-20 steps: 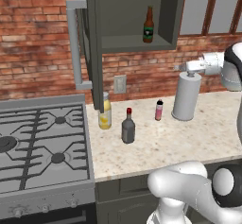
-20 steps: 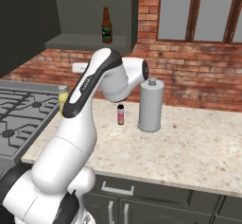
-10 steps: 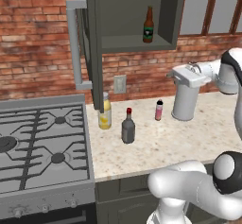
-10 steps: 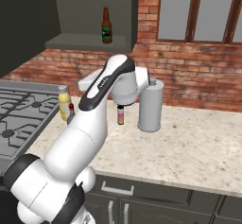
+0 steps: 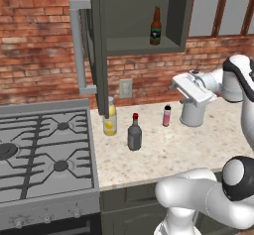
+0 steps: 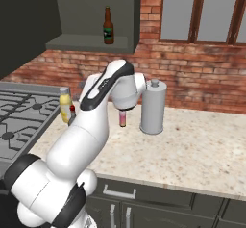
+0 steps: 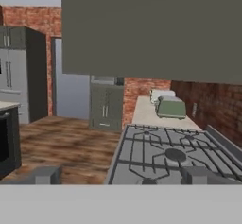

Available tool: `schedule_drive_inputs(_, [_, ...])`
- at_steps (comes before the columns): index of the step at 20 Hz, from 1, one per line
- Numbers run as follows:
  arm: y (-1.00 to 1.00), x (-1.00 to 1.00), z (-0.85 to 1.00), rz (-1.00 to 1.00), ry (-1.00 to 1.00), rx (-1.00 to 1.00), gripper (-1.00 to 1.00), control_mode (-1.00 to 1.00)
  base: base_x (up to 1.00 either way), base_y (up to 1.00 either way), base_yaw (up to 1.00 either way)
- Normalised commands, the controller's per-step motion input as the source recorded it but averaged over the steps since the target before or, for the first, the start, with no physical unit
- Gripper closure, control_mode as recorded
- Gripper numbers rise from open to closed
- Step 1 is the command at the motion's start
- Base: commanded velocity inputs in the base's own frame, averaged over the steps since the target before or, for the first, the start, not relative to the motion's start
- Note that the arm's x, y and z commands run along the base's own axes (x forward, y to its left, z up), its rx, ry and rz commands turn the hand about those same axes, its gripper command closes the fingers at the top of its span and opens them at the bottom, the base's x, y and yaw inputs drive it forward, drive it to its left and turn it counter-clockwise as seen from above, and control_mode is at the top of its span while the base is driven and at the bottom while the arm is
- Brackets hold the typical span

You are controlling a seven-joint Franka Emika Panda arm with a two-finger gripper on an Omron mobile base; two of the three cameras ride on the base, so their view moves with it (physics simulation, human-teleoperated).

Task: Sort all alcoholic drinks to one cabinet, and non-alcoholic drinks to the other.

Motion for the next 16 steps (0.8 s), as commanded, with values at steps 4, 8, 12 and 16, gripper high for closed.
schedule_drive_inputs(4, [0.03, -0.08, -0.23, 0.02, -0.06, 0.00, -1.00, -1.00, 0.00, 0.00, 0.00])
schedule_drive_inputs(8, [0.00, 0.00, -0.14, 0.00, -0.01, 0.00, -1.00, -1.00, 0.00, 0.00, 0.00])
schedule_drive_inputs(12, [0.00, 0.00, -0.16, 0.00, 0.00, 0.00, -1.00, -1.00, 0.00, 0.00, 0.00])
schedule_drive_inputs(16, [0.00, 0.00, -0.23, 0.00, 0.00, 0.00, -1.00, -1.00, 0.00, 0.00, 0.00])
